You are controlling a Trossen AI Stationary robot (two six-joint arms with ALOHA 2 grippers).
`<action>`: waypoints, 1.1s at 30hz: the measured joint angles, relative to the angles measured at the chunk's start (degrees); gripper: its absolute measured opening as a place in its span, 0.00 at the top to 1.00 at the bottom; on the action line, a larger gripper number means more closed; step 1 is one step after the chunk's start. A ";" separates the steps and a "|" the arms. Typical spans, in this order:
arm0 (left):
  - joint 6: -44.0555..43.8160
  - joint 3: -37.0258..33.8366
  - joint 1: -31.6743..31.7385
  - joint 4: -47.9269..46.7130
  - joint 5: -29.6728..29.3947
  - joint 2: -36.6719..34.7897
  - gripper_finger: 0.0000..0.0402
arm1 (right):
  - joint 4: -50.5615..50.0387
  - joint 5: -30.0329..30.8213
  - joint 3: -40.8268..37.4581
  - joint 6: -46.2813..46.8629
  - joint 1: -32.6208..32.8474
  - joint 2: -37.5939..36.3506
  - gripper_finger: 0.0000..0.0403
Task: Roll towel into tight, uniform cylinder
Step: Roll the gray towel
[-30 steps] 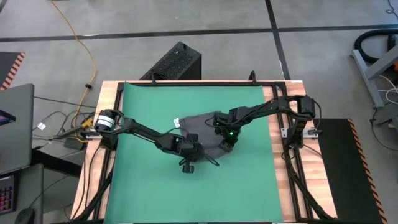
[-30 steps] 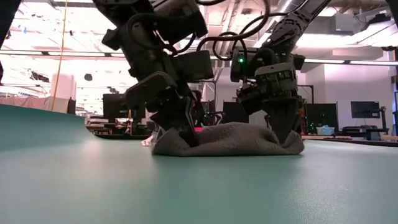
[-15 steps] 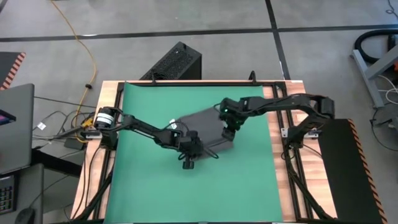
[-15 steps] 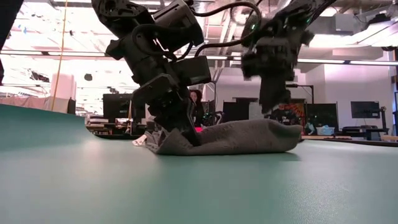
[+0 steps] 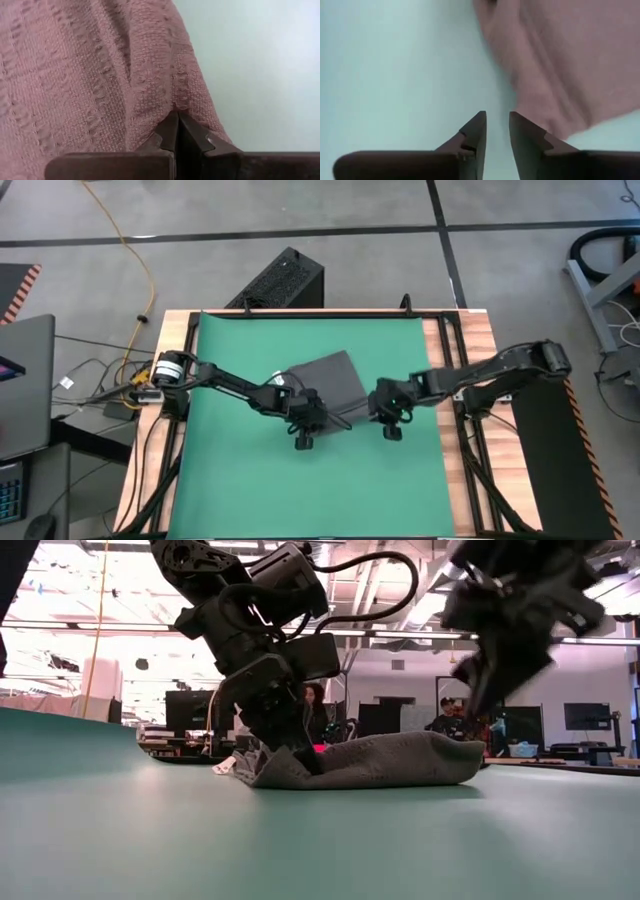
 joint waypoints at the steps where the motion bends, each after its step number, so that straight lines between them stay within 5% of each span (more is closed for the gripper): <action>1: -0.84 0.00 0.16 0.00 0.23 0.00 1.00 | 1.65 0.48 -1.68 0.59 0.36 0.11 0.75; 22: -2.45 -0.02 0.25 0.03 -0.18 0.04 1.00 | 12.69 0.34 -6.79 -6.78 -7.38 6.72 0.79; 33: -4.49 0.00 0.24 -0.12 -0.18 0.04 1.00 | 9.72 -3.47 -2.91 -7.99 -6.78 0.76 0.79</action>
